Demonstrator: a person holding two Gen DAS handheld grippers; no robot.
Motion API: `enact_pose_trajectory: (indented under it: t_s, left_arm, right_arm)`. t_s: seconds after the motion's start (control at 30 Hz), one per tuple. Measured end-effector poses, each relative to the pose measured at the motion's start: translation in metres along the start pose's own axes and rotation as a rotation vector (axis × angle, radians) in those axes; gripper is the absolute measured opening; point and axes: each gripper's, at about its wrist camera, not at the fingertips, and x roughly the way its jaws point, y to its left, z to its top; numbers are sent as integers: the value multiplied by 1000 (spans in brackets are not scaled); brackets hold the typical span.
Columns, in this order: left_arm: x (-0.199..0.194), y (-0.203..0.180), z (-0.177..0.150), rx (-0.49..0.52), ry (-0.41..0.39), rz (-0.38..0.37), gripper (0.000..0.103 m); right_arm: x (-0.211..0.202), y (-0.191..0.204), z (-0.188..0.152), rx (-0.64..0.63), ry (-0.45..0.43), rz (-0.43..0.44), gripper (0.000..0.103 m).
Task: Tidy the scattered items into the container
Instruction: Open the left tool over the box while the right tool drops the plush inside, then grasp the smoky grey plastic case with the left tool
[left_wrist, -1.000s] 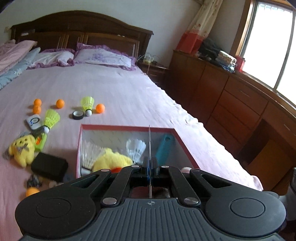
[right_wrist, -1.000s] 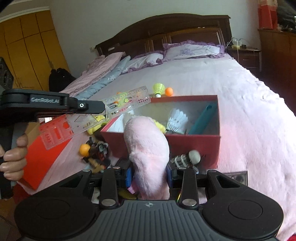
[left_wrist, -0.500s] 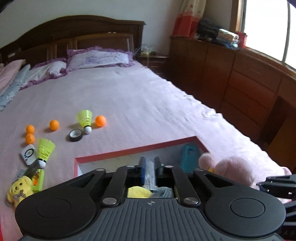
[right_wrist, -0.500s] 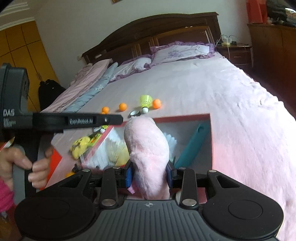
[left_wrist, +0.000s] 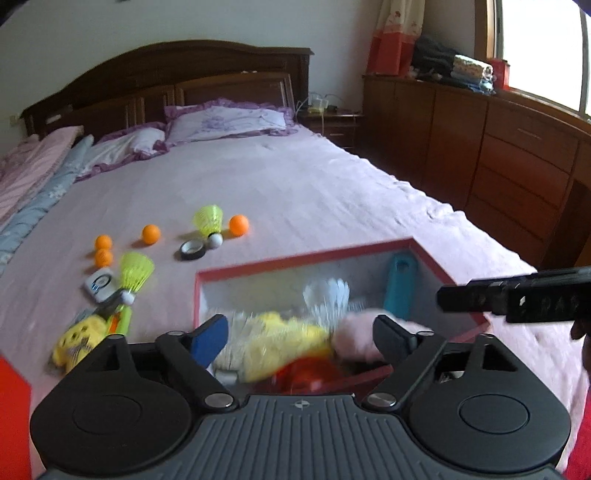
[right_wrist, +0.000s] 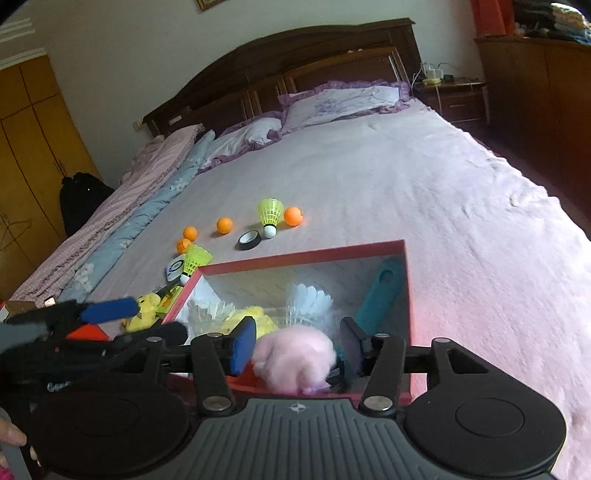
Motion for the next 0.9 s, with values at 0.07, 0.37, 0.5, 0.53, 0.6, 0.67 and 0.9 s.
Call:
enact_pose_trajectory:
  t_s: [0.07, 0.37, 0.5, 0.53, 0.6, 0.67, 0.9]
  left_arm:
    - [-14, -1, -16, -3, 4, 16, 96]
    - [-68, -10, -87, -10, 68, 110, 100]
    - [-87, -11, -113, -33, 116, 130, 100]
    - [-91, -11, -119, -34, 130, 129, 100]
    - [-97, -13, -131, -25, 159, 141, 100]
    - [-100, -15, -141, -19, 188, 148, 100]
    - [-98, -15, -162, -65, 286, 63, 93]
  right_arm:
    - [-14, 3, -20, -18, 14, 2, 62]
    - [-69, 25, -115, -134, 114, 19, 66]
    - [-78, 45, -149, -225, 187, 69, 59]
    - [-78, 49, -155, -235, 206, 87, 54]
    - [-74, 57, -163, -252, 239, 117, 46]
    - [-71, 66, -167, -278, 253, 125, 42]
    - [-75, 81, -178, -346, 274, 122, 40]
